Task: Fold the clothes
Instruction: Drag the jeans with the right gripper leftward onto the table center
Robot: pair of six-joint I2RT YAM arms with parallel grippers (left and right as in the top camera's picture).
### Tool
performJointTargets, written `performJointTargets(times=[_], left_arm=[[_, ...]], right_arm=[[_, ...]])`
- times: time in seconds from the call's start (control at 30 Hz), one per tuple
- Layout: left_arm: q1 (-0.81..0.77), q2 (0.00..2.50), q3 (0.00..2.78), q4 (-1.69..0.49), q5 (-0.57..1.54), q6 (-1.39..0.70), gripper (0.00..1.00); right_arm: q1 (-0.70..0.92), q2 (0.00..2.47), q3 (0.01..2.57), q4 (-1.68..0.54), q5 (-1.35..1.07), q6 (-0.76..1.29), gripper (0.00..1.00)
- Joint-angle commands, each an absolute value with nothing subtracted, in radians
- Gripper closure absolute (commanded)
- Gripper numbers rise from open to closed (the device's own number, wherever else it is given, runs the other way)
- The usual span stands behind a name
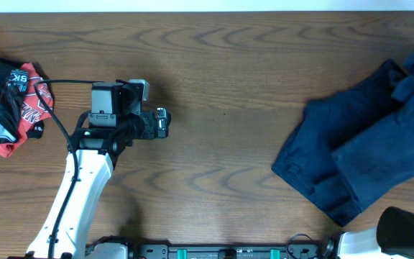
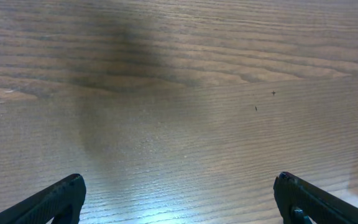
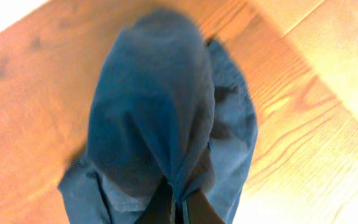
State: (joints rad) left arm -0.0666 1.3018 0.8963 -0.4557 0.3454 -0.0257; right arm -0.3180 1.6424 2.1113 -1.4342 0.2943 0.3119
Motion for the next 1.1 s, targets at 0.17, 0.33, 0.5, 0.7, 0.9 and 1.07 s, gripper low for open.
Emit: performJointTargets(times=[0.17,0.33,0.5,0.7,0.9,1.07], left_arm=[[-0.063,1.308,0.905,-0.448,0.358,-0.028,0.02],[-0.063,1.308,0.905,-0.442,0.358,-0.028,0.02],[-0.063,1.308,0.905,-0.427,0.358,-0.027,0.02],[-0.063,1.308,0.905,-0.408,0.345,-0.027,0.02],[-0.063,1.308,0.905,-0.402,0.323,-0.027,0.02],[-0.063,1.308,0.905,-0.402,0.32,-0.027,0.02]], right_arm=[[-0.32,1.495,2.352,-1.448,0.378,0.365,0.99],[-0.319,1.454,2.396,-1.416,0.173,0.292,0.99],[-0.273,1.465,2.393,-1.416,0.025,0.273,0.99],[-0.139,1.546,2.393,-1.46,0.009,0.265,0.99],[0.038,1.668,2.393,-1.449,0.01,0.264,0.99],[0.22,1.774,2.393,-1.413,0.01,0.26,0.99]])
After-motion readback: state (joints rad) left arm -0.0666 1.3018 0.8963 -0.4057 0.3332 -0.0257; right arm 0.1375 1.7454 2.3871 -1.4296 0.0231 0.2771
